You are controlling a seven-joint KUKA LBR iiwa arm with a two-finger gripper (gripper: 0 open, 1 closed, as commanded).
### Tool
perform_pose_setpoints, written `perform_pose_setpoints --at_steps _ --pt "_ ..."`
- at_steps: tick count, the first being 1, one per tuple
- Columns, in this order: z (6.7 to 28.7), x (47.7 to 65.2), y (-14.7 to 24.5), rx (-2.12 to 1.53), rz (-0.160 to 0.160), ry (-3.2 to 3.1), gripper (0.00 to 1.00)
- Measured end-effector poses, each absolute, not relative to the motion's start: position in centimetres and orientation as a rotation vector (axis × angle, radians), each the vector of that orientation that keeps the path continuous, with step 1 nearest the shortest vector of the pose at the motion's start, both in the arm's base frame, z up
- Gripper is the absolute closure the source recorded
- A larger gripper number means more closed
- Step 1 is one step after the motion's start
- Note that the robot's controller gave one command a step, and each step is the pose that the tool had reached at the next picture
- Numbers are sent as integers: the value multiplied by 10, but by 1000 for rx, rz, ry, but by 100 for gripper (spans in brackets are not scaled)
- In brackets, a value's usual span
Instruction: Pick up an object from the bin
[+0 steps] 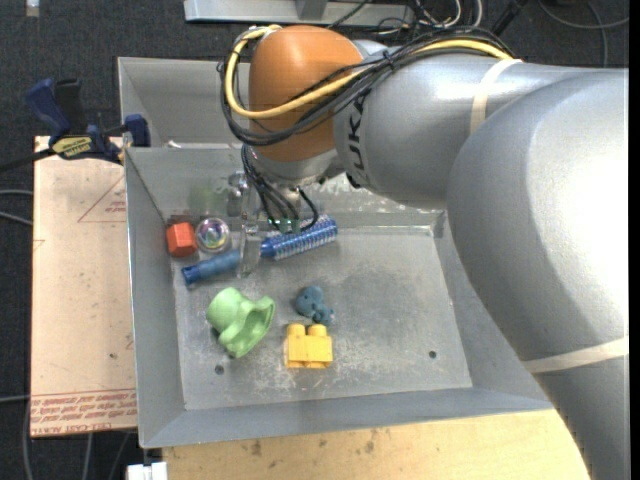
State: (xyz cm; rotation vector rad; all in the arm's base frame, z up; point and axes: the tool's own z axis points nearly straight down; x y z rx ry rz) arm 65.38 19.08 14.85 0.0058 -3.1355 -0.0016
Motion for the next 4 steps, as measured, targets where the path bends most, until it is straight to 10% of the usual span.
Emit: perform_pose_setpoints --at_steps 1,2,3,4 --pt "83 605 176 591 -3 -3088 0" --pt "69 531 193 829 -3 -3027 0" --pt "70 533 193 825 -4 -3033 100" --pt "202 539 205 845 -3 -3037 100"
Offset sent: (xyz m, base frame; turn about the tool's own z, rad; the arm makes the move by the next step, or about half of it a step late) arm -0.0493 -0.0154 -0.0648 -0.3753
